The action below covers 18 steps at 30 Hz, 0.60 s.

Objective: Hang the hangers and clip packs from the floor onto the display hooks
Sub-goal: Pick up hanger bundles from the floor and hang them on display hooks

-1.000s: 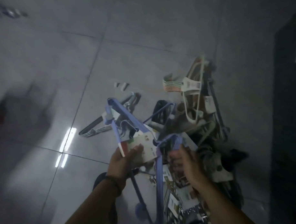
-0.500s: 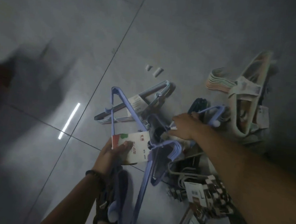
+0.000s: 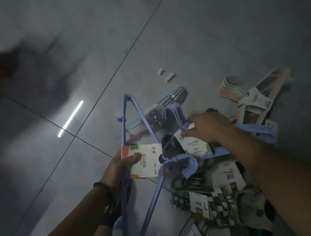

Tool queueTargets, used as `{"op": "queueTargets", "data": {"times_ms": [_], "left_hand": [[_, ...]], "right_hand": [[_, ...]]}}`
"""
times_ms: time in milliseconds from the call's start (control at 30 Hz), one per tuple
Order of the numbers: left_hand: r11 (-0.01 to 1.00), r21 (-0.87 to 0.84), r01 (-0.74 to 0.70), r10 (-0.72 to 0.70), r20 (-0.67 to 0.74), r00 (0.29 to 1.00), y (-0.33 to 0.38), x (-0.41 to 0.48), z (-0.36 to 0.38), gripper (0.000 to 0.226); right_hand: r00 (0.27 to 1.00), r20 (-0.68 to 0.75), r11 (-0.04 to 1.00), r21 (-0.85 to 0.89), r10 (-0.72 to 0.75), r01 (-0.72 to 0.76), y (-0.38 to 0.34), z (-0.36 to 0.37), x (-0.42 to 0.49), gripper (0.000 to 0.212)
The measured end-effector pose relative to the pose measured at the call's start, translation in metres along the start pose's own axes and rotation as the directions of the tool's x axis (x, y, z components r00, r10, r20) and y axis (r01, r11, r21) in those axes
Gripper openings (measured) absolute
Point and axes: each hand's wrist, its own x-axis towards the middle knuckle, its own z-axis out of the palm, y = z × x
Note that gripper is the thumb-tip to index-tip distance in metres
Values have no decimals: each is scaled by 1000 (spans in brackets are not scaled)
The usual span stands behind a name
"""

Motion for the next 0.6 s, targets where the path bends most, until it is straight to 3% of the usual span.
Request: {"op": "queueTargets", "data": {"times_ms": [133, 267, 400, 500, 600], "left_hand": [[1000, 12, -11, 11, -19, 1000, 4, -13, 19, 60], [998, 63, -32, 34, -29, 999, 3, -19, 37, 59], [999, 29, -39, 39, -15, 999, -1, -27, 54, 59], [999, 12, -32, 32, 21, 999, -8, -33, 67, 54], [999, 40, 18, -21, 81, 996, -16, -35, 72, 41]], "right_hand": [[994, -78, 997, 32, 76, -73, 23, -42, -37, 74], [970, -111, 976, 39, 217, -214, 53, -64, -84, 87], [926, -193, 939, 185, 325, -291, 78, -71, -136, 93], [853, -384, 915, 332, 354, -230, 82, -61, -170, 78], [710, -580, 823, 568, 400, 0, 71, -36, -195, 44]]}}
